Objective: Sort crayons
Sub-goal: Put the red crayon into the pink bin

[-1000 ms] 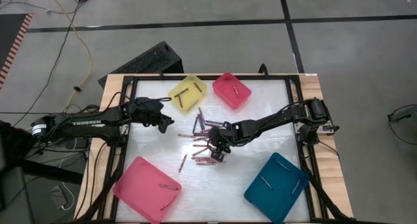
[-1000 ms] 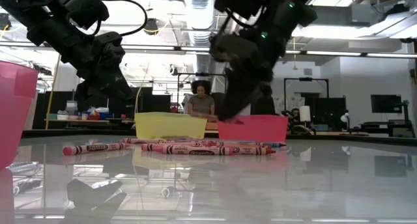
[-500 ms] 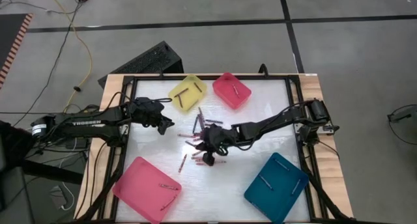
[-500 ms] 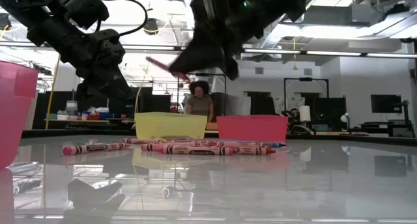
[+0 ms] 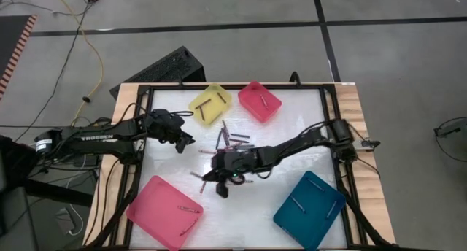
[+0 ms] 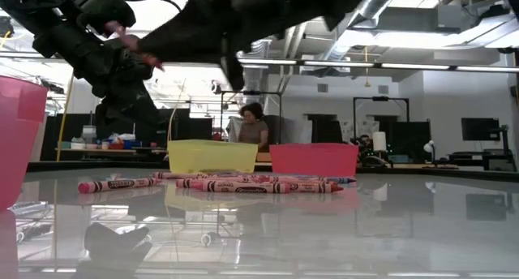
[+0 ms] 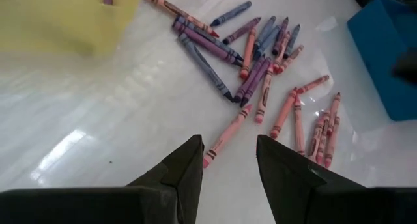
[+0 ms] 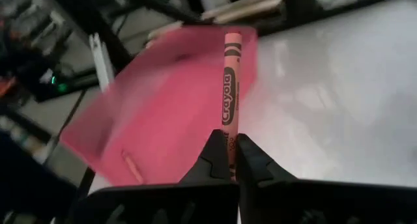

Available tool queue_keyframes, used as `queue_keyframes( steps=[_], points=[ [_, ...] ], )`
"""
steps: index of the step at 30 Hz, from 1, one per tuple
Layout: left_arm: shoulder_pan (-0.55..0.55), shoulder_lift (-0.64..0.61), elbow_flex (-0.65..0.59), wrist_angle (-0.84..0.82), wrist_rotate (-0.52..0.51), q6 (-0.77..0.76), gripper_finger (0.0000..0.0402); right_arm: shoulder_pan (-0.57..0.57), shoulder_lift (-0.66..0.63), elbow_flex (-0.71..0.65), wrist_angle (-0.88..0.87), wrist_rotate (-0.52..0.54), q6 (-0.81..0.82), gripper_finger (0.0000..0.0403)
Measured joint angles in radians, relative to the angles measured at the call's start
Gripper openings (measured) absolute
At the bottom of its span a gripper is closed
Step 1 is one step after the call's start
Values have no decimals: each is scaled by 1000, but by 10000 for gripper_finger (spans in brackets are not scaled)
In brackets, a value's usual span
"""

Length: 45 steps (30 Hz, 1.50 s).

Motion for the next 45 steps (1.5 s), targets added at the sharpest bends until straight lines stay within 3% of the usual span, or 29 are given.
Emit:
queue_keyframes(
  steps=[6, 12, 16, 25, 36, 45],
  points=[
    [-11, 0, 0, -11, 15, 7, 133, 0, 228, 294, -54, -146, -3, 3],
    [-35, 0, 0, -25, 17, 16, 133, 15, 409, 595, -221, -286, -4, 3],
    [-53, 0, 0, -26, 17, 7, 133, 19, 472, 704, -283, -366, -17, 3],
    [-84, 0, 0, -29, -8, -58, 133, 38, 475, 720, -387, -401, -102, 9],
    [-94, 0, 0, -28, -8, -61, 133, 50, 475, 720, -440, -328, -161, 29],
    [-93, 0, 0, -30, -8, -64, 133, 50, 475, 720, -438, -281, -187, 69]
  ],
)
